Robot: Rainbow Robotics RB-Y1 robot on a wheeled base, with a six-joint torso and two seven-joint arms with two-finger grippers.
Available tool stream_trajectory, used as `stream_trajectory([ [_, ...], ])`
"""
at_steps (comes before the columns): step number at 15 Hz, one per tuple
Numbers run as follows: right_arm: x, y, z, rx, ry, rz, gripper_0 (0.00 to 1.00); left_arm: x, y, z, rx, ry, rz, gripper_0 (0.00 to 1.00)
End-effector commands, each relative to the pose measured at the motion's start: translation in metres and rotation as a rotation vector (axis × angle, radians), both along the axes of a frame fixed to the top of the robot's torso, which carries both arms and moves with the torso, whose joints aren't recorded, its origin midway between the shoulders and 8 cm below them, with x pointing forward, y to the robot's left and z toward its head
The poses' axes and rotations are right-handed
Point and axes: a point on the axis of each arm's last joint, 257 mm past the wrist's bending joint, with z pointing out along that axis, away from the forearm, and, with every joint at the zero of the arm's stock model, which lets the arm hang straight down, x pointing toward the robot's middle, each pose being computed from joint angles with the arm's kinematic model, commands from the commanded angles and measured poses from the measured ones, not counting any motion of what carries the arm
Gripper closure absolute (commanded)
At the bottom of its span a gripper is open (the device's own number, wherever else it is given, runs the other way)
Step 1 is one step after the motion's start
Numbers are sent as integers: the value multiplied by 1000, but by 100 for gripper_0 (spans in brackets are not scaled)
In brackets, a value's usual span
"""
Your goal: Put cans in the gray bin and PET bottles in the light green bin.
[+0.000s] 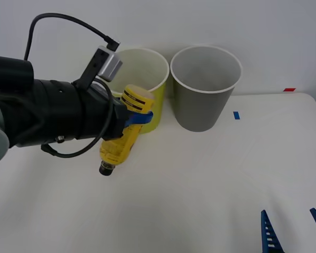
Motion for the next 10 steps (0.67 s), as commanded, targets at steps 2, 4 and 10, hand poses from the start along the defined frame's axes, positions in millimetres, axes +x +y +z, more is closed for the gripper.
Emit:
stream_trajectory([
  [2, 0, 0, 0, 0, 0, 0, 0, 5, 23, 36, -41, -78, 23, 100],
  [4, 0, 0, 0, 0, 0, 0, 0, 9, 37, 53, -65, -114, 47, 100],
  [10, 0, 0, 0, 0, 0, 0, 0, 19, 69, 106, -170, -238, 117, 100],
])
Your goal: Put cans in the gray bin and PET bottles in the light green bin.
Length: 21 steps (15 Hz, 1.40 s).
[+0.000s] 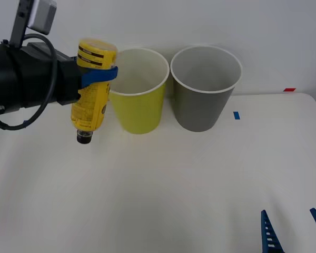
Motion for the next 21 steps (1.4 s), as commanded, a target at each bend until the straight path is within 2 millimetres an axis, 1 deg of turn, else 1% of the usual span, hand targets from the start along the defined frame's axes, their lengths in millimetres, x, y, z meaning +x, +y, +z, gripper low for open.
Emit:
stream_trajectory([
  [1, 0, 0, 0, 0, 0, 0, 0, 3, 14, 26, -50, -67, 34, 100],
  [3, 0, 0, 0, 0, 0, 0, 0, 0, 15, 31, -52, -83, 36, 100],
  [6, 0, 0, 0, 0, 0, 0, 0, 2, 27, 39, -40, -106, 65, 100],
  [7, 0, 0, 0, 0, 0, 0, 0, 4, 28, 48, -60, -134, 71, 100],
  [12, 0, 0, 0, 0, 0, 0, 0, 12, 24, 81, -128, -233, 89, 100],
  [15, 0, 0, 0, 0, 0, 0, 0, 36, 16, 93, -196, -258, 104, 100],
  [17, 0, 0, 0, 0, 0, 0, 0, 54, 4, 92, -223, -249, 90, 100],
  [19, 0, 0, 0, 0, 0, 0, 0, 68, -8, 95, -241, -260, 78, 100],
  [21, 0, 0, 0, 0, 0, 0, 0, 85, -22, 94, -223, -287, 88, 100],
])
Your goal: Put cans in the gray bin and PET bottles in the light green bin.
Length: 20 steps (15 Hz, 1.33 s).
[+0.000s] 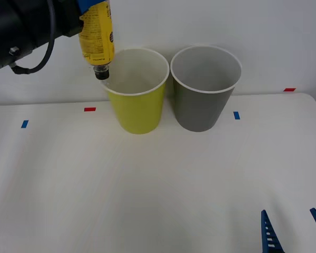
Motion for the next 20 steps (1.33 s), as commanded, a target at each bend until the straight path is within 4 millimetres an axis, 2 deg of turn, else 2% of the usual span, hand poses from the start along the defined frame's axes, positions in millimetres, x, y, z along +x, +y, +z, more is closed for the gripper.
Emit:
stream_trajectory([
  [1, 0, 0, 0, 0, 0, 0, 0, 24, -19, -2, 15, -35, 17, 100],
  [9, 0, 0, 0, 0, 0, 0, 0, 64, -55, -12, -36, -87, -5, 100],
  [15, 0, 0, 0, 0, 0, 0, 0, 92, -45, -28, -30, -100, 44, 100],
  [20, 0, 0, 0, 0, 0, 0, 0, 102, -39, -33, 0, -141, 80, 100],
])
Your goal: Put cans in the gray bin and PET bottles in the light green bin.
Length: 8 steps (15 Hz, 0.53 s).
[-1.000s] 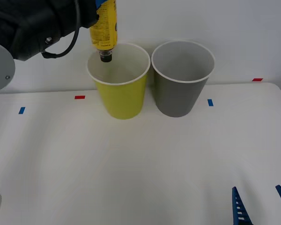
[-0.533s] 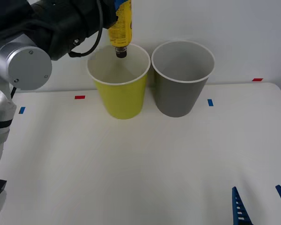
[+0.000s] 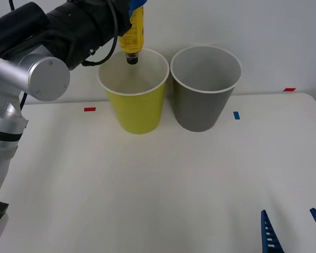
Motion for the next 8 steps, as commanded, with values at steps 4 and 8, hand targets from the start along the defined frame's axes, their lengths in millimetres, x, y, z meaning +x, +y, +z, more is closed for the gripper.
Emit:
stream_trajectory([
  [4, 0, 0, 0, 0, 0, 0, 0, 5, 2, -5, 23, -20, 21, 100],
  [8, 0, 0, 0, 0, 0, 0, 0, 6, 0, -6, 33, -25, 22, 100],
])
